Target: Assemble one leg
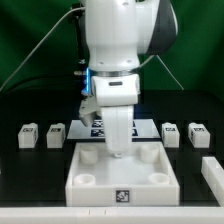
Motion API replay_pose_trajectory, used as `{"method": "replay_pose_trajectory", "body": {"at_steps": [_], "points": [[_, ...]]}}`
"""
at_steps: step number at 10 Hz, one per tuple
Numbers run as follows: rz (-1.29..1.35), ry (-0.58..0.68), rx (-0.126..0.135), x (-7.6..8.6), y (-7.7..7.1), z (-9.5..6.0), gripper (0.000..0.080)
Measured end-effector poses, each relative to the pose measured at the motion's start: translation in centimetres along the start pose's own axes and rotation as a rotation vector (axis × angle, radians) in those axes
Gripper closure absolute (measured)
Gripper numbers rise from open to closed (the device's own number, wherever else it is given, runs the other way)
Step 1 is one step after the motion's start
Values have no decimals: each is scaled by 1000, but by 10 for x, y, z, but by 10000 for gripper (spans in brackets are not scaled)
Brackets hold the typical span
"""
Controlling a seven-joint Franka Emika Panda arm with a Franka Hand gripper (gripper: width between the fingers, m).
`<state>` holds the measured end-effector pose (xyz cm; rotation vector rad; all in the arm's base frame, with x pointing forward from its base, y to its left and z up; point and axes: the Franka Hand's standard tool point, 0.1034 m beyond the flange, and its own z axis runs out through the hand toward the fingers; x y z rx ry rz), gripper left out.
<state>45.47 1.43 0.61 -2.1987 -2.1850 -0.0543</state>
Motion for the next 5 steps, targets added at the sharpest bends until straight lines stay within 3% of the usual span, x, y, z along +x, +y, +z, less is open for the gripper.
{"method": "replay_pose_trajectory", "body": {"at_steps": [2,5], "points": [[10,23,-32,31,28,0,749],[1,31,-16,47,35,3,749]]}}
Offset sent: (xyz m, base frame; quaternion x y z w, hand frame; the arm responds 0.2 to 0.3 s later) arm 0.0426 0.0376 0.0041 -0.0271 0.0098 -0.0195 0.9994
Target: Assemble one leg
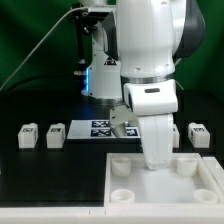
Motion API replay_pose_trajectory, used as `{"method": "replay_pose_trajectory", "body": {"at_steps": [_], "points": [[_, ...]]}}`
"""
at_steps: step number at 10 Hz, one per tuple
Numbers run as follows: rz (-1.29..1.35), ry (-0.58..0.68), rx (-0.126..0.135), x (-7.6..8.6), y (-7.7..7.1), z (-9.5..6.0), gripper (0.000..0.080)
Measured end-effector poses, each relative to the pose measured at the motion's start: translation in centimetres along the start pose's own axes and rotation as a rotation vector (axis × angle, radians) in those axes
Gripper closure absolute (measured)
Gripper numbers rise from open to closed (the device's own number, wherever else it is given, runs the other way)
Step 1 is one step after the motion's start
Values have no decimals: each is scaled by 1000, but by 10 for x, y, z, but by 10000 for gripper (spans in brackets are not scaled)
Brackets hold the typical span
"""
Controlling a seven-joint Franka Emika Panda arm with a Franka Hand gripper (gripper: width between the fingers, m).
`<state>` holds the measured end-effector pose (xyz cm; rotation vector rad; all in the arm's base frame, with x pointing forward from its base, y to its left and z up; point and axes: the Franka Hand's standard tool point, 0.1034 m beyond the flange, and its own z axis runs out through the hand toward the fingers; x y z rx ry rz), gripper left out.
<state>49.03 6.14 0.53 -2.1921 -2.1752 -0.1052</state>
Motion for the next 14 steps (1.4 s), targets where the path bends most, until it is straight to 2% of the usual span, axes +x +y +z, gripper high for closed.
{"method": "replay_pose_trajectory", "body": {"at_steps": [3,5,6,7,8,9,10,14], "points": [[4,3,-12,0,-1,0,748],[5,2,-11,-1,-1,0,749],[6,2,-11,-1,-1,0,567],[6,2,-11,-1,-1,0,430],[7,2,-11,-2,-1,1,430],[8,2,-11,-2,-1,0,249],[8,2,-11,-2,-1,0,181],[10,1,-11,-3,-1,0,151]]}}
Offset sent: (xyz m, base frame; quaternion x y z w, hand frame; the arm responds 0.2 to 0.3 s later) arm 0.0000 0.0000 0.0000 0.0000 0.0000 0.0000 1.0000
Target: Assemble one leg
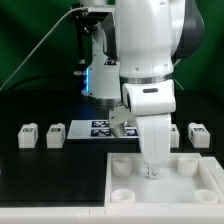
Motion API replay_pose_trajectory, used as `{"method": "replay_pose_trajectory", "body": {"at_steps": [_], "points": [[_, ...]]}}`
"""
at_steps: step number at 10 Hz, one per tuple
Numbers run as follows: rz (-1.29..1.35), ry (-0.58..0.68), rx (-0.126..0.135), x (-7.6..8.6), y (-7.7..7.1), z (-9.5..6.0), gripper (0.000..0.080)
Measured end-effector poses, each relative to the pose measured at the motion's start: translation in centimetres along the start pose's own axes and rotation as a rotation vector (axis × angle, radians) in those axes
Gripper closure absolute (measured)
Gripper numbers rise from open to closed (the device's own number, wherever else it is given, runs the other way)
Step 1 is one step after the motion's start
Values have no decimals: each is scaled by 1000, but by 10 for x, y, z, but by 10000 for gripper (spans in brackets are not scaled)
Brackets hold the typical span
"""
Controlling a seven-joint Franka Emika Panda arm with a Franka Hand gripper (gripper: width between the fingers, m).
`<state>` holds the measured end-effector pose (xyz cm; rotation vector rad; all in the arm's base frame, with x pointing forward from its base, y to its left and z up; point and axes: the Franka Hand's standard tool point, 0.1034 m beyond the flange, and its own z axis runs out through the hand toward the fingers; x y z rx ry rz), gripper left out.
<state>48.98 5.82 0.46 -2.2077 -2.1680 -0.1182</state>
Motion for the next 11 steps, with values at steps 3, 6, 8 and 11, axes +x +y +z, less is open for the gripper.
{"method": "replay_pose_trajectory", "body": {"at_steps": [3,6,8,11], "points": [[1,0,0,-1,0,0,150],[107,-3,-17,5,0,-12,150],[276,0,-38,24,-10,-35,150],[726,31,-48,81,-18,-49,150]]}}
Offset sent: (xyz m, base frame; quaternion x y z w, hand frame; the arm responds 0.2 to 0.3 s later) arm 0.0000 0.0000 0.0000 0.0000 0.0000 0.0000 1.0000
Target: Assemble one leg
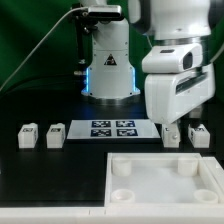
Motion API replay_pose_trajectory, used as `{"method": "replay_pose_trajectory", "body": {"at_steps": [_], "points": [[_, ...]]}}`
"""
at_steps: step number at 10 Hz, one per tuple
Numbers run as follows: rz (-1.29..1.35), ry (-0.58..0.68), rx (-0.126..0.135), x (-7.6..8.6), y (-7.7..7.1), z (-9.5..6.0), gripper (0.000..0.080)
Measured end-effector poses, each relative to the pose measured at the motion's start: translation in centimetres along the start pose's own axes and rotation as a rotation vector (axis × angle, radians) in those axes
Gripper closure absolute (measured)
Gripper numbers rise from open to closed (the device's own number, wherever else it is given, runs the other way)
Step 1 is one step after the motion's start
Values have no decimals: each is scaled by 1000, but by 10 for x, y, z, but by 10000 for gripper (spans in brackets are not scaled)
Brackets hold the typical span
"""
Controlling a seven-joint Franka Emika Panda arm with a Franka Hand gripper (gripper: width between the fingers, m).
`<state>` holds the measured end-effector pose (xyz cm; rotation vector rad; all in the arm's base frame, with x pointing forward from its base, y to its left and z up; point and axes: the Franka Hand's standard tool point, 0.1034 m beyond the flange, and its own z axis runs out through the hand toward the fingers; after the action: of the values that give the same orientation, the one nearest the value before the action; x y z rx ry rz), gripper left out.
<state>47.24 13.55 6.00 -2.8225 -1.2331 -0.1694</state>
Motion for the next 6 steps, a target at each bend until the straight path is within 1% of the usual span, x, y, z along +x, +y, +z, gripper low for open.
{"method": "replay_pose_trajectory", "body": {"at_steps": [1,2,3,5,6], "points": [[131,9,3,11,-9,-1,150],[239,23,5,19,-13,-2,150],[357,35,12,19,-12,0,150],[499,36,21,20,-13,0,150],[635,26,33,17,-17,2,150]]}}
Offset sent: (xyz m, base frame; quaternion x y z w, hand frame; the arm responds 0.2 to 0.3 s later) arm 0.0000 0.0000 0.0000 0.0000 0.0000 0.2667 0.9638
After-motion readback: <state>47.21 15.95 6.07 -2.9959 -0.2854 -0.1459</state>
